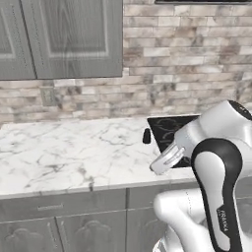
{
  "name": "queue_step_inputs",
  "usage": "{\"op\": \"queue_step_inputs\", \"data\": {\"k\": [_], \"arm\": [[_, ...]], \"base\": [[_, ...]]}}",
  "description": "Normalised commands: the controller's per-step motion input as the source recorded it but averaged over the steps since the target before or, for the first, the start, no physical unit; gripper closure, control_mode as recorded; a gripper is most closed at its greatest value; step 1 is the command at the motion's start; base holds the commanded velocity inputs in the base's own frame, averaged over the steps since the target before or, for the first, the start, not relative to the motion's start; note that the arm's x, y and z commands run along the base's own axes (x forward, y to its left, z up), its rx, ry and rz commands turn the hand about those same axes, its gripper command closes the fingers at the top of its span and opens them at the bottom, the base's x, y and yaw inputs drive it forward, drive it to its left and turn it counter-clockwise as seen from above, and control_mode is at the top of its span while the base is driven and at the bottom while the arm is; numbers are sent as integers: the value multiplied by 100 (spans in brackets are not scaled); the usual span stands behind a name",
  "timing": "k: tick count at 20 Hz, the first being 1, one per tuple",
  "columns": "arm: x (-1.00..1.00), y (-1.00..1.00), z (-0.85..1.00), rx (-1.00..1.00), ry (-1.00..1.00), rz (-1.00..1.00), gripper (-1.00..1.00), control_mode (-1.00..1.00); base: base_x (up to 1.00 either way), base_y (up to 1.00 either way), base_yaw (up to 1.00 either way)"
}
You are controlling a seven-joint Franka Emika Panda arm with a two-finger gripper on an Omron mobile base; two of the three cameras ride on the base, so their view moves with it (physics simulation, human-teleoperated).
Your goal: Collect the paprika, mayonnaise, and shaker from the cabinet and place them next to the stove.
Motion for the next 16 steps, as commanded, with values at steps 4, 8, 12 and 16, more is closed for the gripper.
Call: {"op": "queue_step_inputs", "data": {"k": [4,8,12,16], "arm": [[0,0,0,0,0,0,-100,100],[0,0,0,0,0,0,-100,100],[0,0,0,0,0,0,-100,100],[0,0,0,0,0,0,-100,100]], "base": [[-97,100,17],[-64,100,29],[-24,100,41],[-16,100,44]]}}
